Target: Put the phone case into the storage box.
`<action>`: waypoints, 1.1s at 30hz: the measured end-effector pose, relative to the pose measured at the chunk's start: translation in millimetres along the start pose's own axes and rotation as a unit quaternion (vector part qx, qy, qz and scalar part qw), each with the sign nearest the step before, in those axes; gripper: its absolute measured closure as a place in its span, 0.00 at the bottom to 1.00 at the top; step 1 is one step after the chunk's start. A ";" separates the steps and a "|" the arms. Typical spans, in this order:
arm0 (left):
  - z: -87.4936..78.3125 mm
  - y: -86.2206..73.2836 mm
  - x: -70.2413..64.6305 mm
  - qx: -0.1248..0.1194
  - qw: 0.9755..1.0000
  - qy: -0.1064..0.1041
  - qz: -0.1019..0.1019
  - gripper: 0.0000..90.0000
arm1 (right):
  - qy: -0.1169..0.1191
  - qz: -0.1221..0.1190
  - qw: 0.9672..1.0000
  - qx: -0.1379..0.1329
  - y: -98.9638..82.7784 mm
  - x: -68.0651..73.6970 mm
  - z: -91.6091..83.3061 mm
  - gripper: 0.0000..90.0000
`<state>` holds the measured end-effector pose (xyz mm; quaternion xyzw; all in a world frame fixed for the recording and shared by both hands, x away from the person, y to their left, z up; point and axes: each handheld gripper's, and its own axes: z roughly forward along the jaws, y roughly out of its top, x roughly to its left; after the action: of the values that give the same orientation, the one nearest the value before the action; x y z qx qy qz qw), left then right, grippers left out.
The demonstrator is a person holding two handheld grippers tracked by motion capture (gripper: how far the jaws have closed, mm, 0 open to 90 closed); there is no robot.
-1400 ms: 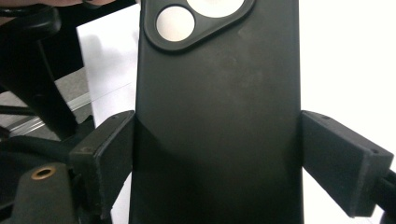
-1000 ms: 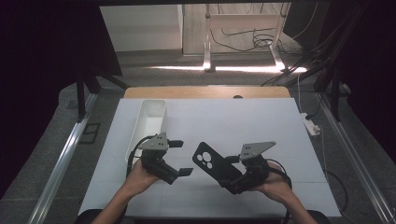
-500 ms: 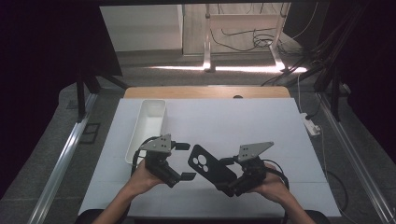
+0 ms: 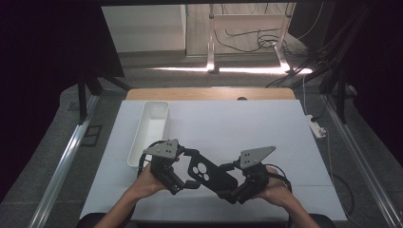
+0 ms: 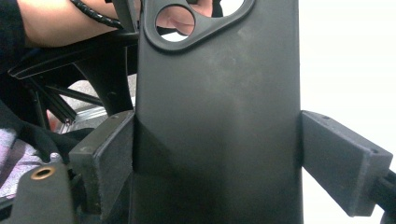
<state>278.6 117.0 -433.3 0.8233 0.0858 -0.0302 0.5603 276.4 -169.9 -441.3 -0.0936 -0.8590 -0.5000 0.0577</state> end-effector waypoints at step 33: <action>0.3 8.6 -8.7 0.038 0.999 0.002 0.004 0.16 | -0.029 -0.042 0.999 0.020 -4.3 4.0 6.7 0.03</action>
<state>271.6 112.7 -424.2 0.8443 0.0831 -0.0294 0.5285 271.5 -165.7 -447.5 -0.0712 -0.8733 -0.4817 0.0135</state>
